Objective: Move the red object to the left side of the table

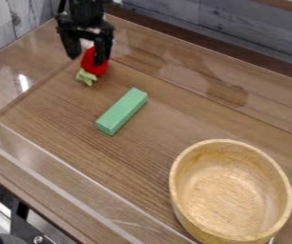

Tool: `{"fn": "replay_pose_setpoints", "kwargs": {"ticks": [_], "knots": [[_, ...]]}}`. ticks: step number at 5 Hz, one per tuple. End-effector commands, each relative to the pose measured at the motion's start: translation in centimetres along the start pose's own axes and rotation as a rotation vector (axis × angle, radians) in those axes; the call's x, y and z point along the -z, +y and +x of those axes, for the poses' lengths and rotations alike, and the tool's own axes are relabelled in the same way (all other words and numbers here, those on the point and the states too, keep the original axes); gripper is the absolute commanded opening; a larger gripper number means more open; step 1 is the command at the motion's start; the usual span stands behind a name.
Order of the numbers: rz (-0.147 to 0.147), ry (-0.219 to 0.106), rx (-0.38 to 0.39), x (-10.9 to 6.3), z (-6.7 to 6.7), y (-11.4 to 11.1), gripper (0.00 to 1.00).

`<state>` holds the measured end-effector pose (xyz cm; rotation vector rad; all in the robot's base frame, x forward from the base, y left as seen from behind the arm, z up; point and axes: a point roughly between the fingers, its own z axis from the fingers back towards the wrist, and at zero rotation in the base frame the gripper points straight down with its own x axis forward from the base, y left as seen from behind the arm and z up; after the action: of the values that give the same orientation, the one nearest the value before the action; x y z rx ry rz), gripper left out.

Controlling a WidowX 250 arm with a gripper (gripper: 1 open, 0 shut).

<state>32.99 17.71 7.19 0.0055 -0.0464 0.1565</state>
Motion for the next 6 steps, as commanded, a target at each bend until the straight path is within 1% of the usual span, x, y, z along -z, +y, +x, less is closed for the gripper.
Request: {"fn": "replay_pose_setpoints", "kwargs": {"ticks": [1,2,3,4,5,6], "knots": [[0.020,-0.136,0.014,-5.9,0.6,-0.5,1.00],[0.005,-0.181,0.031,-8.5,0.2,-1.2,1.00],[-0.008,-0.197,0.046,-9.7,-0.3,-1.6,1.00],[-0.005,-0.190,0.042,-8.7,0.4,-1.3,0.00],[-0.002,-0.175,0.044,-7.6,0.9,-1.1,0.00],[-0.017,-0.156,0.101,-7.2,0.0,-3.3,0.00]]}}
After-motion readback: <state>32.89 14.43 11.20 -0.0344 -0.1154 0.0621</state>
